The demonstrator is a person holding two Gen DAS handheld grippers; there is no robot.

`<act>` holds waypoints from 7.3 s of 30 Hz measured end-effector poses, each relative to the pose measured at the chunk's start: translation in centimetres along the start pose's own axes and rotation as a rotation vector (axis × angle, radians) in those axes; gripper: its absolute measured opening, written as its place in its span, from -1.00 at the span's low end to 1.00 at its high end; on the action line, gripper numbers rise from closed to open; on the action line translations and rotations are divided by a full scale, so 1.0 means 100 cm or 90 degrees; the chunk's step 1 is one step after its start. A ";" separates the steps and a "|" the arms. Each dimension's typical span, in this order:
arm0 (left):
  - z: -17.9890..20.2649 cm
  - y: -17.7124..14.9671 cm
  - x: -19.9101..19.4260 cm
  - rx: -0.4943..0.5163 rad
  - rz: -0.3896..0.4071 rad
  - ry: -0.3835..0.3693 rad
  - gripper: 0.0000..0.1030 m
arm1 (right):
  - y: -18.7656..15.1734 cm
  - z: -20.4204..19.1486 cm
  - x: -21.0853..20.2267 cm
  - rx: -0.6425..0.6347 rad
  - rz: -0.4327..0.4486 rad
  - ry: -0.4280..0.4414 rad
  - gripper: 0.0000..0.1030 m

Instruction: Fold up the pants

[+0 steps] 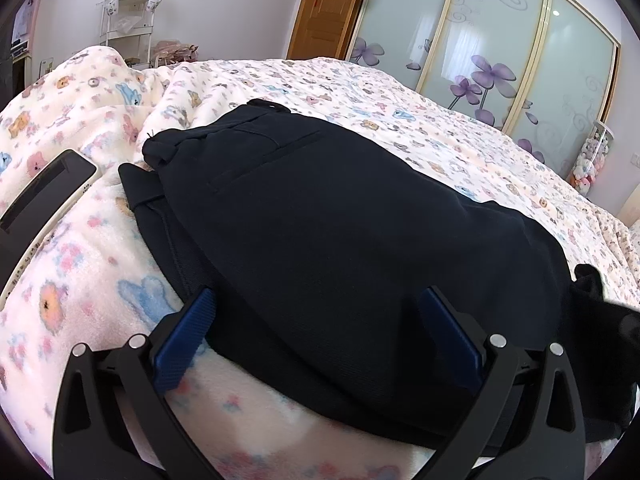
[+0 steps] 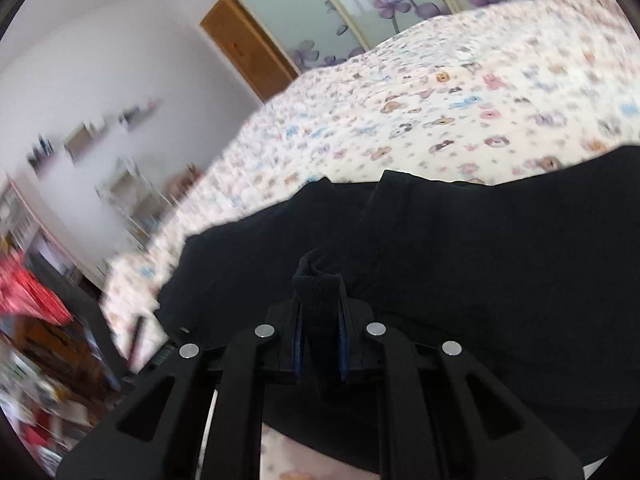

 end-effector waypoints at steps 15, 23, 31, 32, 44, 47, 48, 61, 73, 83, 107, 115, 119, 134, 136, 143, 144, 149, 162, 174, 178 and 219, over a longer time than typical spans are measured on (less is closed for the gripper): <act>0.001 0.001 0.002 -0.003 -0.002 -0.004 0.97 | -0.041 -0.018 0.010 -0.096 -0.092 0.016 0.60; -0.003 0.007 -0.013 0.005 -0.016 -0.028 0.97 | -0.056 0.007 -0.053 -0.123 0.023 -0.006 0.75; -0.026 0.020 -0.041 -0.036 -0.068 -0.131 0.97 | -0.076 0.046 -0.102 -0.112 0.187 -0.058 0.90; -0.029 0.022 -0.042 -0.048 -0.076 -0.145 0.97 | -0.077 0.050 -0.102 -0.105 0.196 -0.066 0.90; -0.054 0.025 -0.021 -0.293 -0.177 -0.280 0.97 | -0.083 0.062 -0.085 -0.086 0.164 -0.062 0.92; -0.057 0.025 -0.020 -0.313 -0.180 -0.284 0.97 | -0.083 0.062 -0.084 -0.084 0.159 -0.062 0.93; -0.059 0.026 -0.016 -0.329 -0.181 -0.283 0.97 | -0.083 0.062 -0.084 -0.084 0.160 -0.062 0.93; -0.048 0.076 0.010 -0.327 -0.119 -0.312 0.96 | -0.085 0.061 -0.081 -0.085 0.156 -0.057 0.94; -0.079 0.059 0.049 -0.415 -0.130 -0.190 0.28 | -0.088 0.052 -0.082 -0.099 0.156 -0.056 0.94; -0.040 0.082 0.039 -0.281 -0.102 -0.080 -0.58 | -0.088 0.051 -0.083 -0.093 0.162 -0.050 0.94; 0.351 -0.077 -0.009 0.477 -0.170 -0.301 -0.66 | -0.071 0.204 -0.151 0.344 0.331 -0.269 0.94; 0.347 -0.136 0.002 0.527 -0.199 -0.284 -0.65 | -0.076 0.219 -0.137 0.382 0.291 -0.251 0.94; 0.345 -0.142 -0.011 0.542 -0.176 -0.302 -0.64 | -0.079 0.219 -0.139 0.389 0.294 -0.247 0.94; 0.298 -0.119 -0.078 0.480 -0.019 -0.319 0.97 | -0.057 0.176 -0.146 0.238 0.265 -0.096 0.68; 0.277 -0.102 -0.066 0.432 0.000 -0.260 0.97 | -0.054 0.163 -0.137 0.205 0.217 -0.085 0.54; 0.215 -0.078 -0.030 0.254 0.018 -0.156 0.96 | -0.052 0.162 -0.114 0.242 0.135 -0.070 0.50; 0.209 -0.078 -0.029 0.243 0.021 -0.155 0.96 | -0.050 0.164 -0.111 0.255 0.126 -0.067 0.50; 0.200 -0.080 -0.027 0.218 0.019 -0.167 0.96 | -0.040 0.175 -0.094 0.286 0.096 -0.093 0.45; 0.212 -0.091 -0.028 0.257 0.012 -0.191 0.97 | -0.030 0.187 -0.100 0.366 0.138 -0.040 -0.46; 0.199 -0.083 -0.032 0.210 0.015 -0.197 0.97 | -0.069 0.194 -0.112 0.344 0.141 -0.100 -0.34; 0.207 -0.074 -0.042 0.243 0.042 -0.193 0.97 | -0.069 0.190 -0.135 0.265 0.178 -0.190 0.39; 0.232 -0.091 0.029 0.273 -0.121 -0.221 0.97 | -0.004 0.242 -0.069 0.223 -0.089 0.016 0.57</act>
Point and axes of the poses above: each gripper's, at about its wrist camera, not at the fingertips, and x roughly the way its jaws point, z to its right, y to its top, the point moved 4 cm from there along x, roughly the way its jaws point, and after that the axes turned 14 degrees about -y, right-handed, at the moved point
